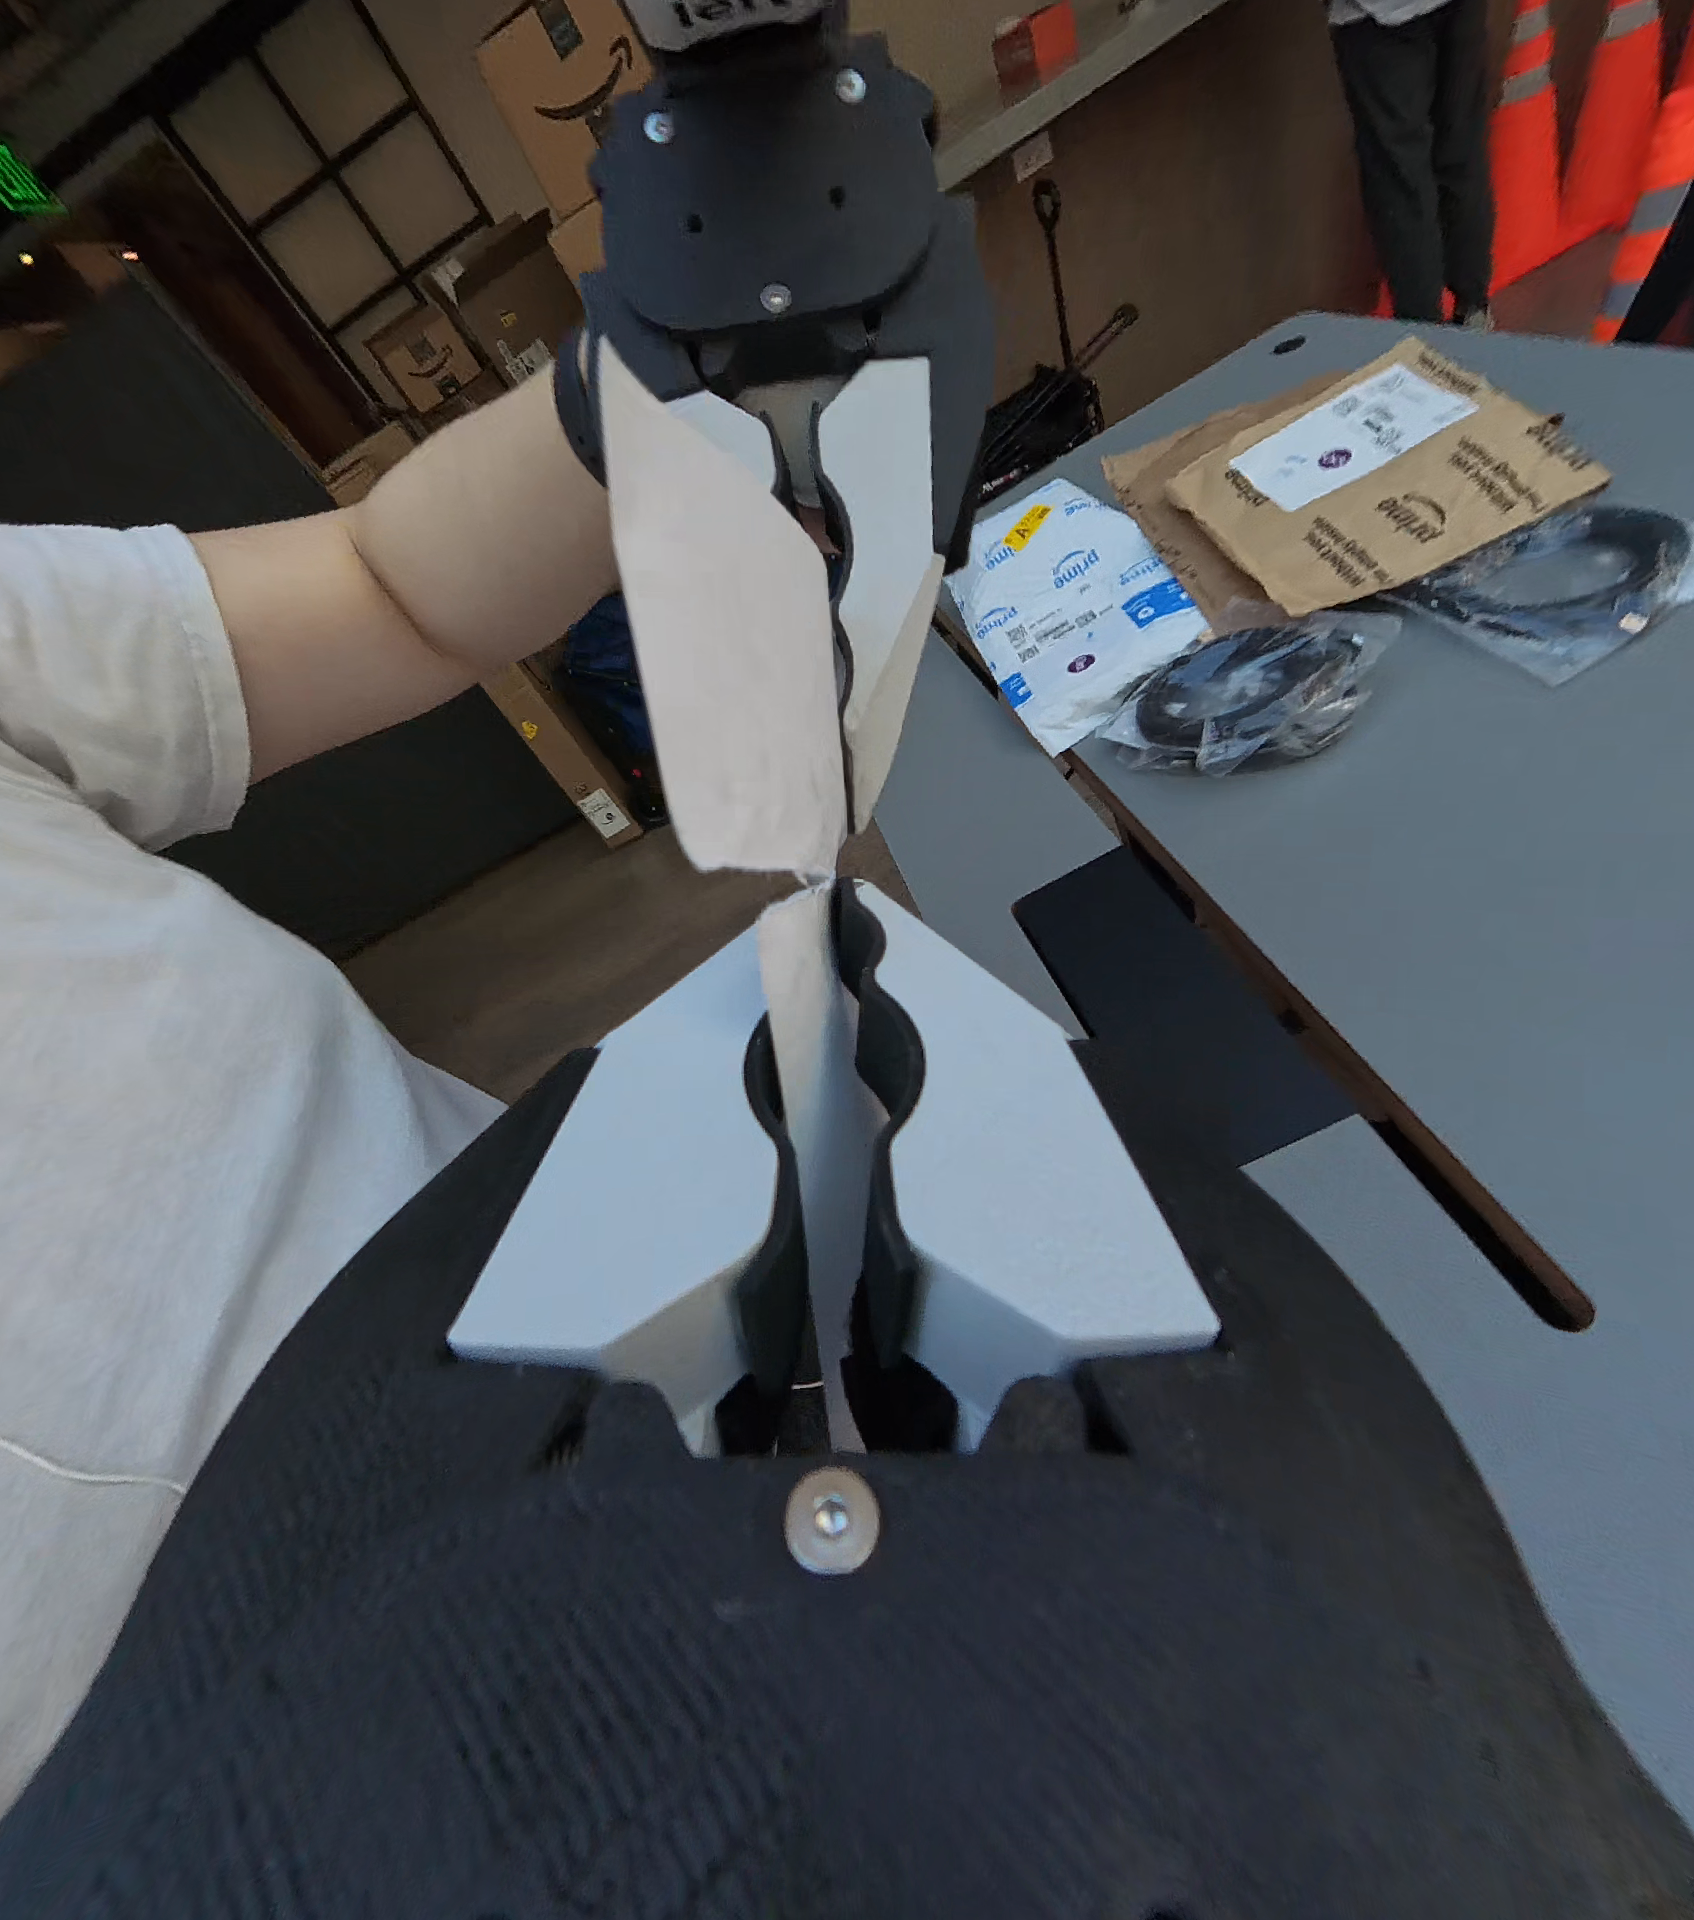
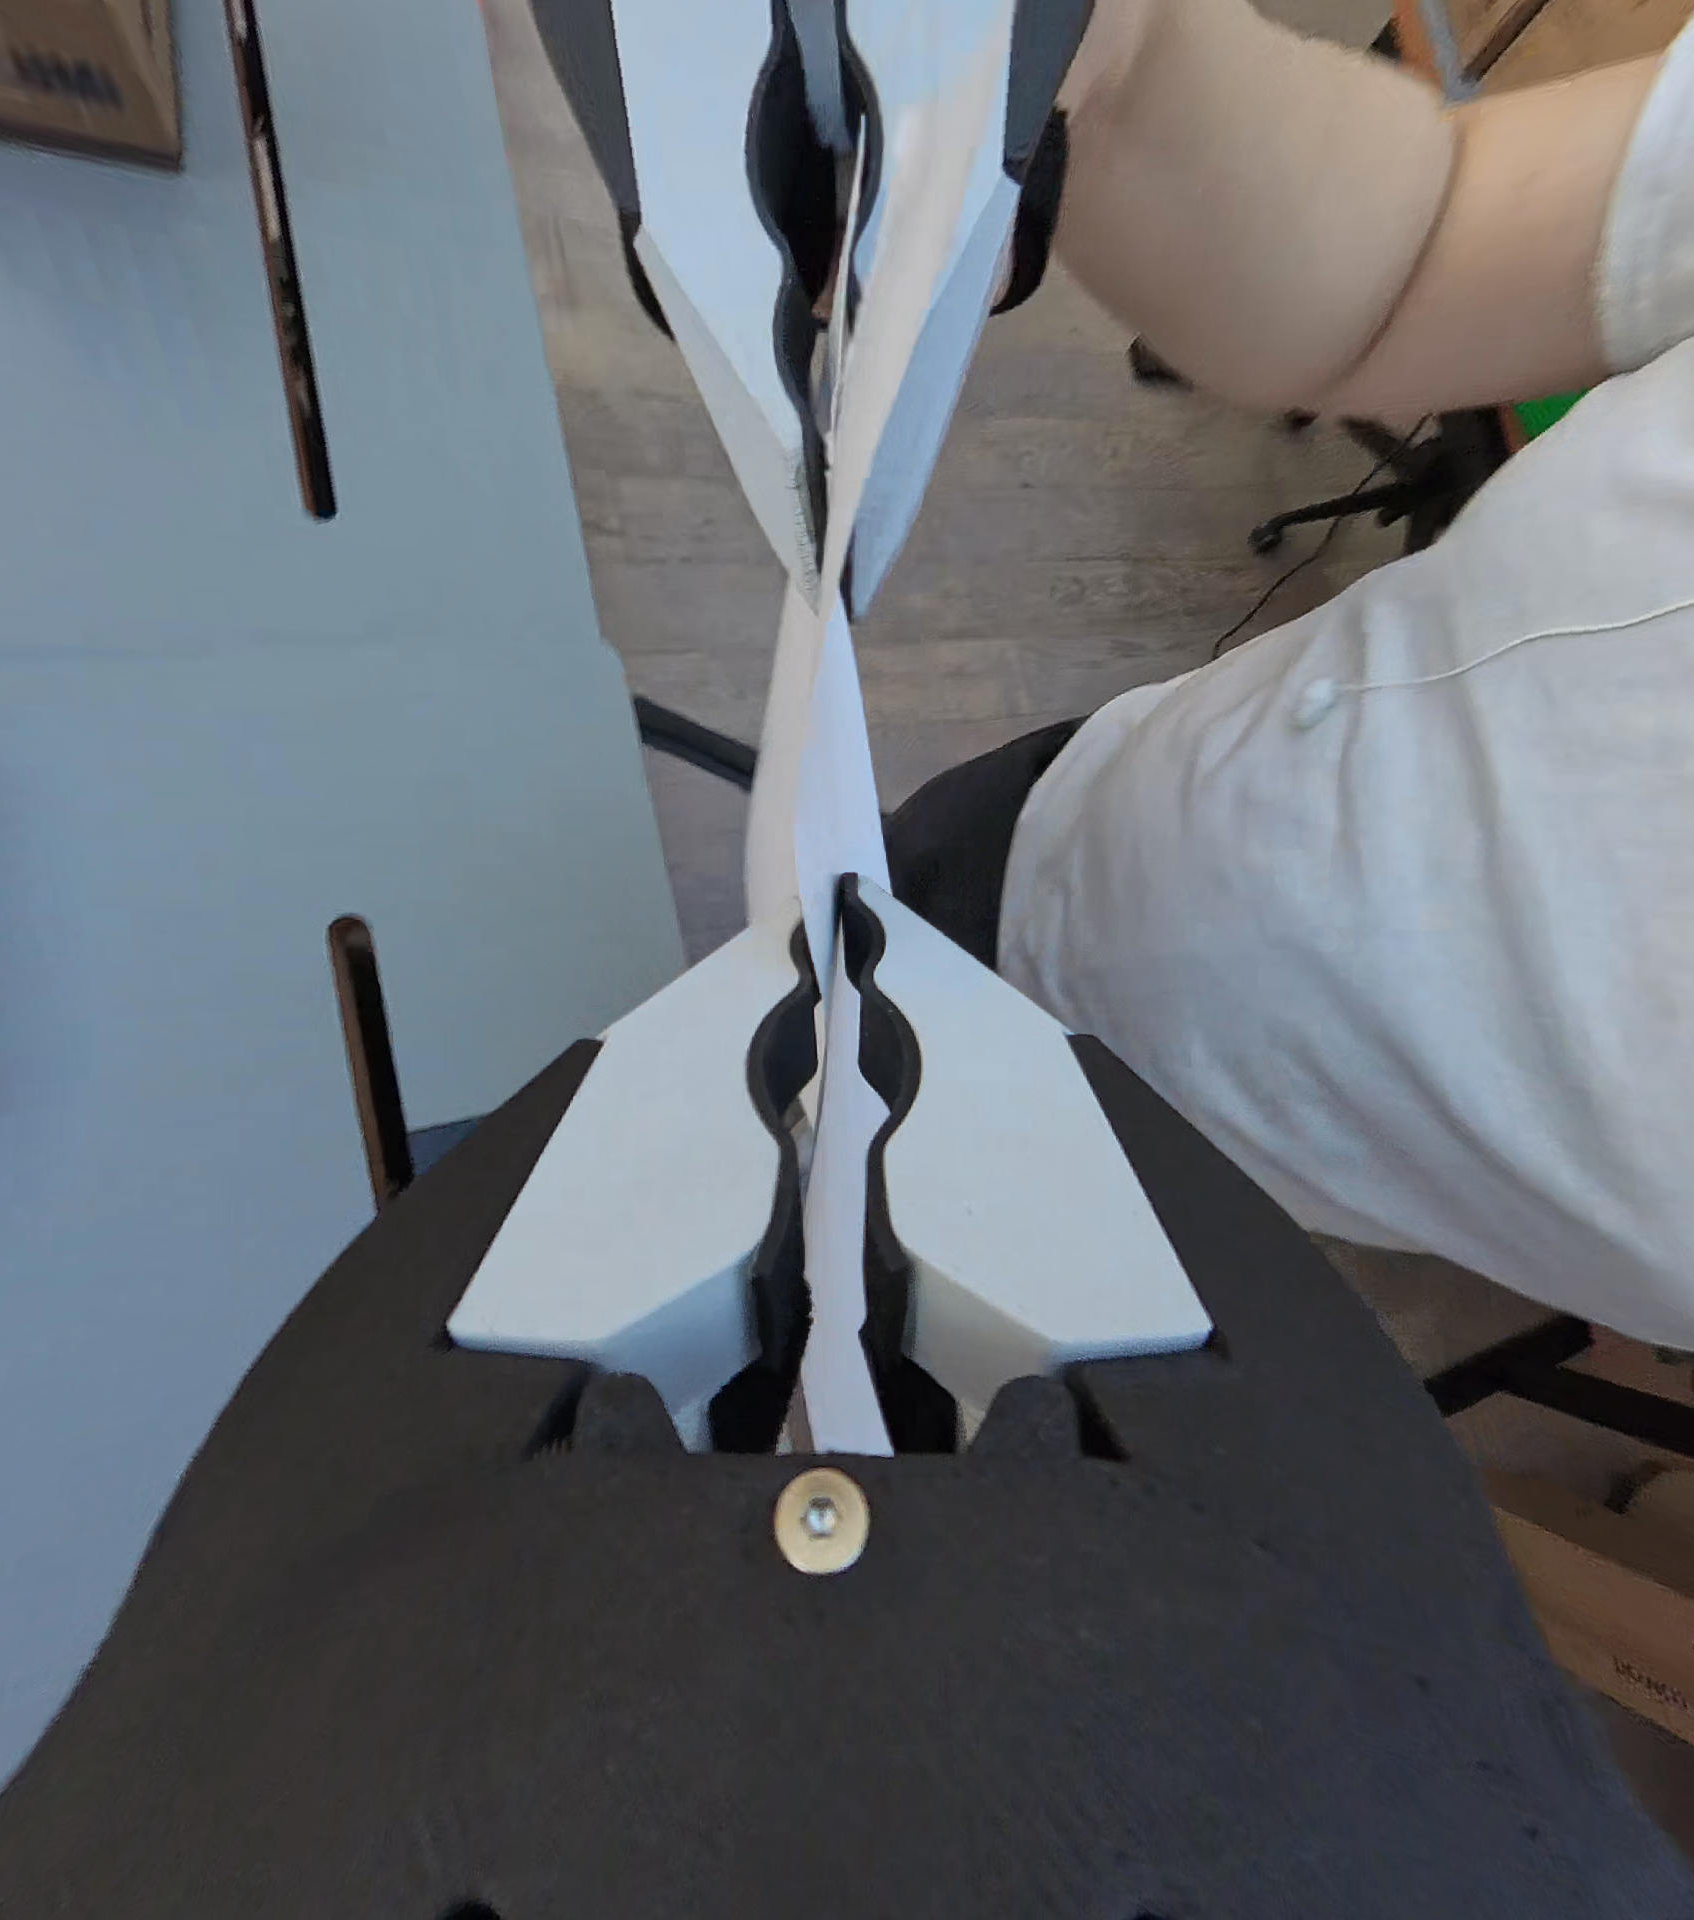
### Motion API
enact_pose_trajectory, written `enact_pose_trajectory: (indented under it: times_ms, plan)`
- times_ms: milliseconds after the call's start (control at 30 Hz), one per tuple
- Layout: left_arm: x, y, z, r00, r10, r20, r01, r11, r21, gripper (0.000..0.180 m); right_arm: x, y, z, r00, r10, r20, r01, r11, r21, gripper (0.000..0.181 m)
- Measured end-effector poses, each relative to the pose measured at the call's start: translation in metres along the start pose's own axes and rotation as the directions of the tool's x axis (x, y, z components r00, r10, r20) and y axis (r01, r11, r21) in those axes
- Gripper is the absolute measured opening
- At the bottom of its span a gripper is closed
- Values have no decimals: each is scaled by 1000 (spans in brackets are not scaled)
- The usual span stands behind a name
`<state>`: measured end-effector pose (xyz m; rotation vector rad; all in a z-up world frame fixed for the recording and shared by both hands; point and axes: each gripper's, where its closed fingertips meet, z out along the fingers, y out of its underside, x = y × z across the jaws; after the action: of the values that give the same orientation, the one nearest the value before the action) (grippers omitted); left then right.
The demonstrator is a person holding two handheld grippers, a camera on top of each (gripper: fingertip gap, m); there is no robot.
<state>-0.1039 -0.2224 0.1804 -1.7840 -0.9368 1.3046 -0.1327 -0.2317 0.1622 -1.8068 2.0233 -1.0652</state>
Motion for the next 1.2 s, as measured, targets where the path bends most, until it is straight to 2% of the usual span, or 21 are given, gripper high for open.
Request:
enact_pose_trajectory:
  times_ms: [133,167,233,300,333,400,433,533,667,767,900,1033,1133,1200]
  plan:
    - [74,37,36,990,138,-39,-139,990,-11,1,-71,56,18,990,18,140,10,980,-198,0]
    - [96,47,42,984,161,-76,-162,987,-5,7,-89,69,25,987,27,158,11,973,-230,0]
    - [140,65,42,964,167,-205,-161,986,48,23,-124,94,41,981,66,182,-9,955,-297,0]
    - [177,81,26,914,145,-378,-102,986,132,28,-157,121,60,975,112,194,-34,930,-366,0]
    - [187,85,14,879,147,-454,-66,980,190,25,-172,135,70,974,116,195,-31,919,-393,0]
    - [186,88,1,849,153,-506,12,951,309,0,-196,159,92,980,83,181,1,907,-421,0]
    - [186,94,5,847,180,-501,5,939,345,0,-204,168,103,983,58,172,20,907,-421,0]
    - [206,143,44,829,278,-485,-169,952,257,0,-222,184,129,988,32,149,33,909,-415,0]
    - [241,178,76,757,261,-598,-193,965,176,0,-238,196,146,983,106,152,-25,890,-455,0]
    - [255,189,89,714,156,-683,-155,986,64,0,-240,198,156,987,99,125,-32,889,-457,0]
    - [272,213,101,678,34,-734,-180,976,-121,0,-243,200,164,989,102,107,-42,888,-458,0]
    - [280,221,106,652,-13,-758,-196,963,-185,0,-244,195,170,992,90,86,-43,896,-441,0]
    - [285,227,105,632,-13,-775,-211,959,-189,0,-248,197,176,992,96,86,-47,890,-453,0]
    - [279,226,104,654,-1,-757,-211,960,-184,0,-248,199,180,995,76,71,-36,892,-451,0]
